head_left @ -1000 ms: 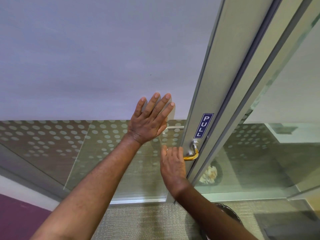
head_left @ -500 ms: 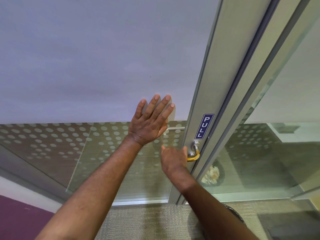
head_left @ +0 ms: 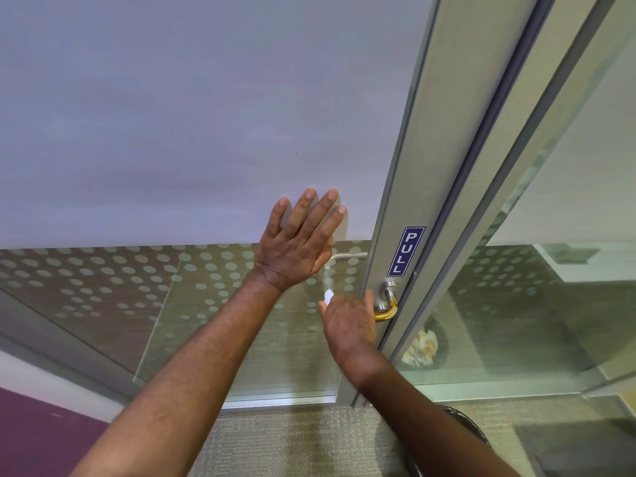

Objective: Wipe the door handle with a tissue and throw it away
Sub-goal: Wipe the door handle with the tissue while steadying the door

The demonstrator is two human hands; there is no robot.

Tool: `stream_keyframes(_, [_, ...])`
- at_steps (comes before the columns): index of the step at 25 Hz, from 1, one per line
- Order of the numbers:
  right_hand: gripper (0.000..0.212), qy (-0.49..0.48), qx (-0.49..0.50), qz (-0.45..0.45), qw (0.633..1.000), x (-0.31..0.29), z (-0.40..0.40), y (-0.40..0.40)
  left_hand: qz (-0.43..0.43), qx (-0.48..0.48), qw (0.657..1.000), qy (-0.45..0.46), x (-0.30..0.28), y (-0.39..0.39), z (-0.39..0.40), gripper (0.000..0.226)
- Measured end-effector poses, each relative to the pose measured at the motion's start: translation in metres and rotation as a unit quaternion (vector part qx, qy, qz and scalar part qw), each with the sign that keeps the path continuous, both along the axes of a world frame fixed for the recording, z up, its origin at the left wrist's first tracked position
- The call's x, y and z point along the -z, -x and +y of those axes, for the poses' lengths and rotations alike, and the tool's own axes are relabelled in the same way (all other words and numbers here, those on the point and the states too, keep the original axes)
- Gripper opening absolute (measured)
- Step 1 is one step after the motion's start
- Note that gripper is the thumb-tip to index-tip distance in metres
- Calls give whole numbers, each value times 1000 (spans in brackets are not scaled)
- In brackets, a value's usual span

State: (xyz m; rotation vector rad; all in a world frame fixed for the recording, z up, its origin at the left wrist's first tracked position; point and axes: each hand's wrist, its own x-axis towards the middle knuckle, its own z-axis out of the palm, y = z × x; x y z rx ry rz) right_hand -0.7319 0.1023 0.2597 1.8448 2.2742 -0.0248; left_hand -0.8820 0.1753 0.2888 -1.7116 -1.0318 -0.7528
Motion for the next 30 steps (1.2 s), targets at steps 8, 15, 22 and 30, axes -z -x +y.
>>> stream_keyframes(8, [39,-45,-12,110,993,19,-7,-11,-2,-3,1000,1,-2,-1,-2,74])
stream_keyframes(15, [45,-104,-116,38,987,39,-17,-51,-4,0,1000,-7,0,-1,0,71])
stream_keyframes(22, [63,-37,-58,7,998,13,5,-24,-1,-7,1000,-10,0,0,2,69])
stream_keyframes(30, [40,-21,4,91,996,13,8,8,1,-12,1000,-8,0,0,0,74])
